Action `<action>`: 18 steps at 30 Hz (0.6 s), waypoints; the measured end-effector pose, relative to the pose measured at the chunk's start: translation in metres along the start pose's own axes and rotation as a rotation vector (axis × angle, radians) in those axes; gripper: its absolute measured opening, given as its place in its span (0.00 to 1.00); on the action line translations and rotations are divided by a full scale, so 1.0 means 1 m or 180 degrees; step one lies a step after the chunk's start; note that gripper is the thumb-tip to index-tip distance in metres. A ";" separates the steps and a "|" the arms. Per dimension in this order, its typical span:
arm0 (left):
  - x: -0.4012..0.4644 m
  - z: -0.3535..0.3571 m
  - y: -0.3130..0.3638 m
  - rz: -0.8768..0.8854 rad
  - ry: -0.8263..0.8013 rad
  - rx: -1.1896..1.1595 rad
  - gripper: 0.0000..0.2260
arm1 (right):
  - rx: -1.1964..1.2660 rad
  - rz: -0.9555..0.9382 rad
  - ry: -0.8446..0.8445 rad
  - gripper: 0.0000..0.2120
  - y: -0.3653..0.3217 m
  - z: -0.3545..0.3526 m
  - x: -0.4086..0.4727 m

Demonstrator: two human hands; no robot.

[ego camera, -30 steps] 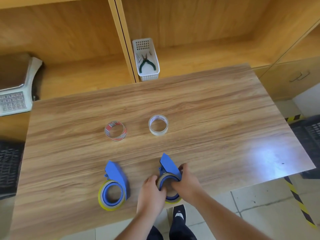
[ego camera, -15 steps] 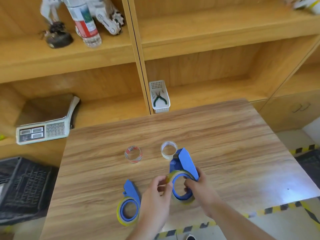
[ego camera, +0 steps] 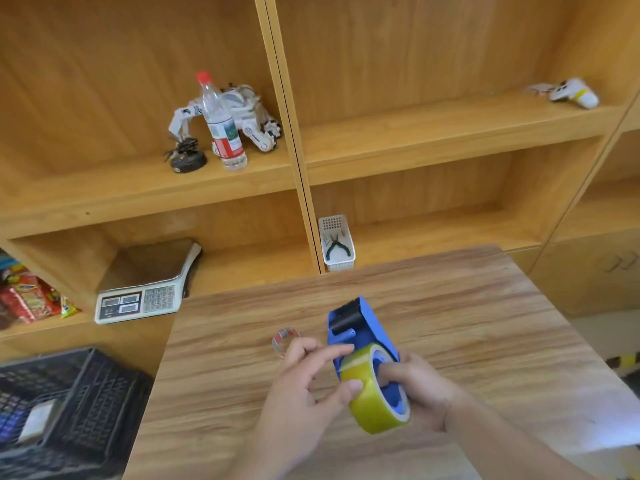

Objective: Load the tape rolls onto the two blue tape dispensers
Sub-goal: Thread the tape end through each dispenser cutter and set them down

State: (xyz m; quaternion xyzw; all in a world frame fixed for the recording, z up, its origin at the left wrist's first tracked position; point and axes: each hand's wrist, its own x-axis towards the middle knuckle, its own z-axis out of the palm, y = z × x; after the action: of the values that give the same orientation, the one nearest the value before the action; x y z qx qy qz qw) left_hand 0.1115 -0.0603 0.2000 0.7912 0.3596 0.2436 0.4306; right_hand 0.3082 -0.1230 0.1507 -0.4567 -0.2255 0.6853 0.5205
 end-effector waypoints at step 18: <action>0.002 -0.019 0.054 0.1068 -0.0491 0.1573 0.09 | -0.0285 0.0389 -0.0603 0.23 -0.013 -0.010 -0.027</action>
State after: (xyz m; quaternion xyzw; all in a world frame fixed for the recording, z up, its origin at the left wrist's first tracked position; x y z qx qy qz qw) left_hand 0.1188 -0.0692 0.2562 0.9364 0.2386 0.1558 0.2048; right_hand 0.3244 -0.1448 0.1666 -0.4256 -0.2757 0.7451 0.4332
